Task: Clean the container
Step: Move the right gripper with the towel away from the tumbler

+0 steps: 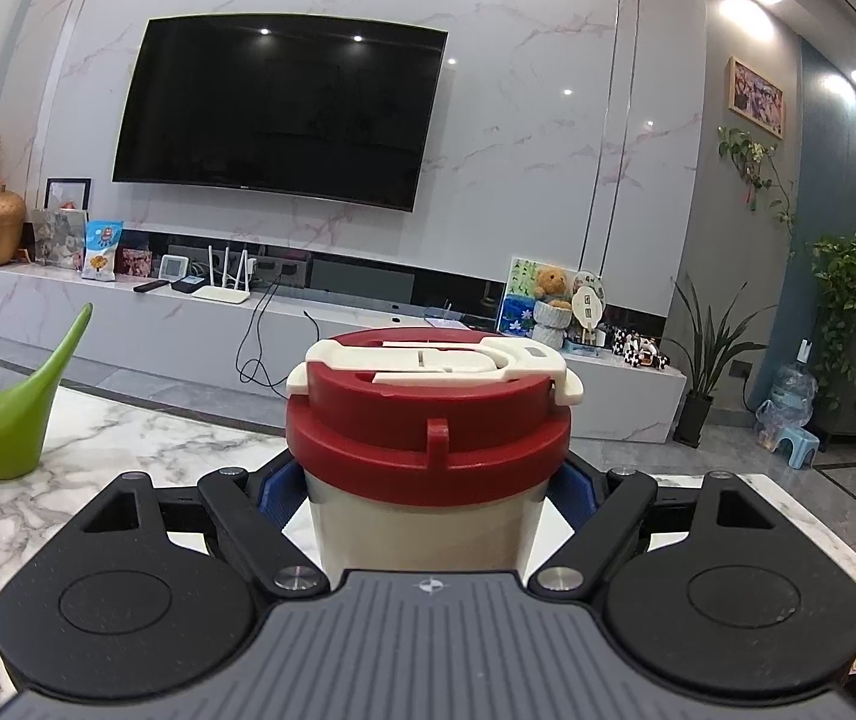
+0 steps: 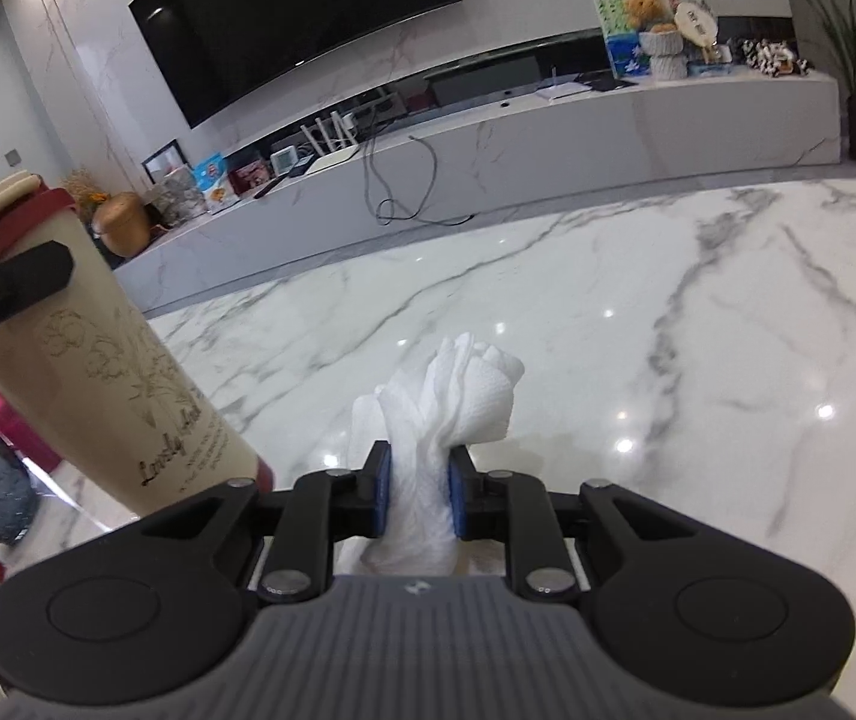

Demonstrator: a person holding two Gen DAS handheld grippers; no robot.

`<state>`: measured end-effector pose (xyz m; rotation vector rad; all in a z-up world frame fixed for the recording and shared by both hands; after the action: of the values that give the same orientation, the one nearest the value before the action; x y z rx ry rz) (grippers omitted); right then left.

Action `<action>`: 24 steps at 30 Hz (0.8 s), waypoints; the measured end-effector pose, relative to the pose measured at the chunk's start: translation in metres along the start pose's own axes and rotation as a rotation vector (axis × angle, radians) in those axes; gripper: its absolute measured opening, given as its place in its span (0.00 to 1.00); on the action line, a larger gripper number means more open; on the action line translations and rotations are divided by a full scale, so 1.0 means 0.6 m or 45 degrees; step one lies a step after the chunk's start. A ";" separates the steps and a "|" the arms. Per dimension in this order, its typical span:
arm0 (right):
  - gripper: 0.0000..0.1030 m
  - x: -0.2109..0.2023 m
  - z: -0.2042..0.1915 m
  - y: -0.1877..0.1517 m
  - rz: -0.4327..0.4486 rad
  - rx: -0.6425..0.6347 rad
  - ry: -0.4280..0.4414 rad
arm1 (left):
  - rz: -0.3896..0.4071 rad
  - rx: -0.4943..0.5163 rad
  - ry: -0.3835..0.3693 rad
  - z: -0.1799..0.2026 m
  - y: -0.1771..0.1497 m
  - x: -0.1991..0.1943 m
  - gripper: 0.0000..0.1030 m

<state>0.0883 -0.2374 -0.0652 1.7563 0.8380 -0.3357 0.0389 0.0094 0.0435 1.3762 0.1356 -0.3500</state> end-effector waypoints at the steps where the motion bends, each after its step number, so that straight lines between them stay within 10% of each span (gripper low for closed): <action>1: 0.22 0.001 0.001 0.001 0.010 -0.003 -0.012 | 0.001 0.005 0.003 0.001 0.000 0.002 0.79; 24: 0.24 0.051 0.026 -0.012 -0.050 -0.028 -0.118 | -0.059 0.071 -0.015 0.013 -0.017 0.032 0.79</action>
<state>0.1083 -0.2394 -0.0942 1.6926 0.8070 -0.4290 0.0530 -0.0031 0.0298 1.4275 0.1488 -0.4032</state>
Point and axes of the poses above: each gripper's, at about its wrist camera, not at the fingertips, and x roughly the way its jaws point, z to its right, y to its top, the point moved 2 cm from there along x, roughly the way its jaws point, and after that the axes turned 2 degrees about -x, right-handed, at the moved point
